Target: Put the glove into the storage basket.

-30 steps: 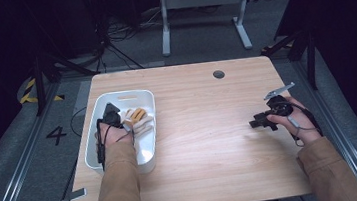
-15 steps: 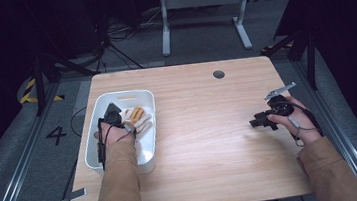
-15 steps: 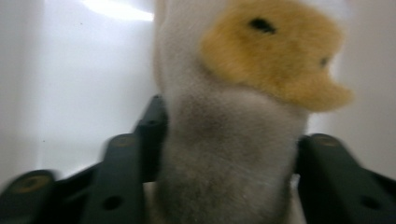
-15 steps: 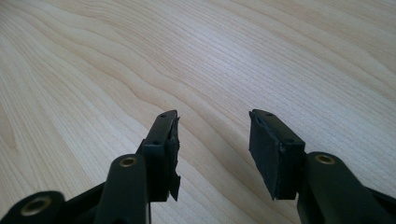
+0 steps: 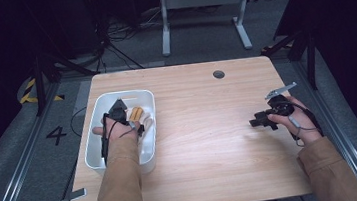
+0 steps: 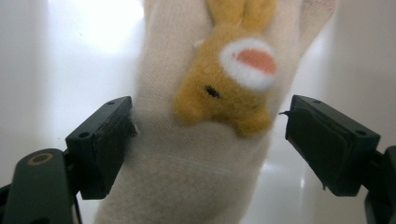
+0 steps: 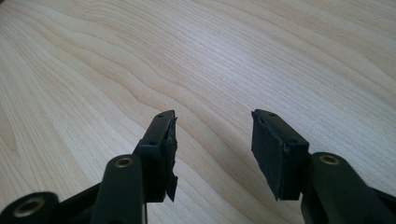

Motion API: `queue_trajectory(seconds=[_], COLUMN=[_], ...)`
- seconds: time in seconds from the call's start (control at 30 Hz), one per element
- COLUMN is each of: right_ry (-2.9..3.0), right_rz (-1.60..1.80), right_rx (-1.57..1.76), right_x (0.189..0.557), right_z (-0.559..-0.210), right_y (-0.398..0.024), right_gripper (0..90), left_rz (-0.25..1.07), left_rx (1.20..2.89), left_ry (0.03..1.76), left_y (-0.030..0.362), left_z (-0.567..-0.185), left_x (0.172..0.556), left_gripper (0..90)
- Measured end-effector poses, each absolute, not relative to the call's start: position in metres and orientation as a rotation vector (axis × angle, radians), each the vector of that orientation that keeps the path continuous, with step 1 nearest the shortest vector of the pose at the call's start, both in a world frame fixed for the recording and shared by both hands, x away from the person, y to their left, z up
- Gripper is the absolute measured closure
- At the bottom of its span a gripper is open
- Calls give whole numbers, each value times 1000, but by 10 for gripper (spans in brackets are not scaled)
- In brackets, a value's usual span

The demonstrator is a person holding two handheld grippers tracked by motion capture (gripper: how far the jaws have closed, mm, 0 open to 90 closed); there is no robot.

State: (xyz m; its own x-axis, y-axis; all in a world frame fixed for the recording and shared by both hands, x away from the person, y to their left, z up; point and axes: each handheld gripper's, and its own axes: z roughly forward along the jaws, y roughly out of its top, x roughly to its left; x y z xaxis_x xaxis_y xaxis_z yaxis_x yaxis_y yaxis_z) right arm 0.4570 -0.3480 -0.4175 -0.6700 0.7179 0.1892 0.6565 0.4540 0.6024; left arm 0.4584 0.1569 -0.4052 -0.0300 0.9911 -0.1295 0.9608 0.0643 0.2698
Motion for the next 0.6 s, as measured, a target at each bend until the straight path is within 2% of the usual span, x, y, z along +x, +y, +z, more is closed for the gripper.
queue_trajectory(seconds=[0.13, 0.2, 0.43, 0.6], right_ry=[2599, 2599, 2598, 2591], right_rz=[1010, 1009, 1005, 1008], right_rx=[1228, 1227, 1226, 1227], right_x=[457, 457, 457, 456], right_z=[-417, -417, -418, -417], right_y=[-349, -349, -349, -350], right_gripper=[507, 507, 504, 499], left_rz=[175, 203, 277, 280], left_rx=[1974, 1983, 1996, 1972], left_ry=[2027, 2005, 1877, 1794], left_y=[157, 157, 156, 152], left_z=[-394, -388, -363, -345], left_x=[458, 457, 453, 448], left_gripper=[176, 222, 214, 302])
